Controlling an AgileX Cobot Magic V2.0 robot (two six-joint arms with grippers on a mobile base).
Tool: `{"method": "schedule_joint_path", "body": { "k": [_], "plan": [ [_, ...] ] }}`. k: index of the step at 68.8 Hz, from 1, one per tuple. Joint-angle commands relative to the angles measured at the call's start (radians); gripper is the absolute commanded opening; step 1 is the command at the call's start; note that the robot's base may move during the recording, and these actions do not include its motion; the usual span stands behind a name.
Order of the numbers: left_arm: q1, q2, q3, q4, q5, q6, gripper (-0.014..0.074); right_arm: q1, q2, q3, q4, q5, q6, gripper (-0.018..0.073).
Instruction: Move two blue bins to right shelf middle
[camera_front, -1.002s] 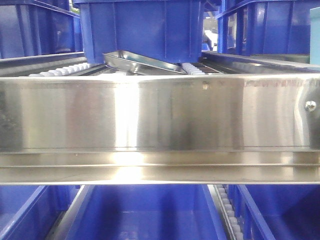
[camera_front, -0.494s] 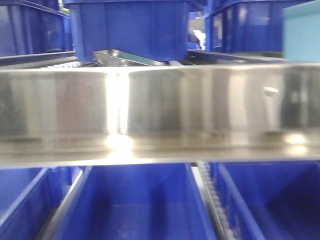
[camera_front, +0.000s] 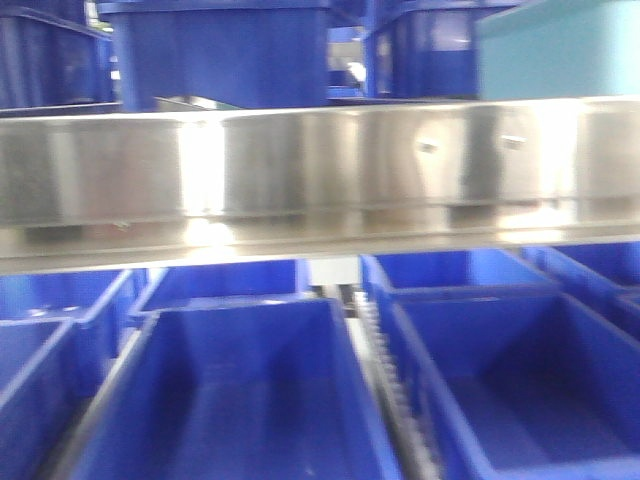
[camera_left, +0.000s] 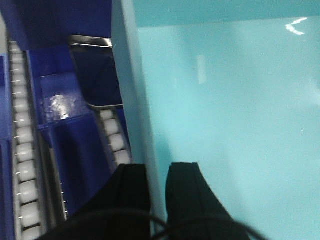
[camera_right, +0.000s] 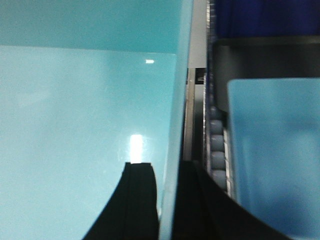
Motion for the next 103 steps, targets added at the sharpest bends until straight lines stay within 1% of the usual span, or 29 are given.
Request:
{"method": "schedule_joint_path", "body": {
  "k": [1, 103],
  "plan": [
    [-0.001, -0.012, -0.013, -0.027, -0.022, 0.017, -0.0111, -0.004, -0.01, -0.01, -0.043, -0.045, -0.012, -0.0153],
    [-0.001, -0.01, -0.013, -0.027, -0.022, 0.017, -0.0111, -0.004, -0.01, -0.01, -0.043, -0.045, -0.012, -0.0153]
  ]
}}
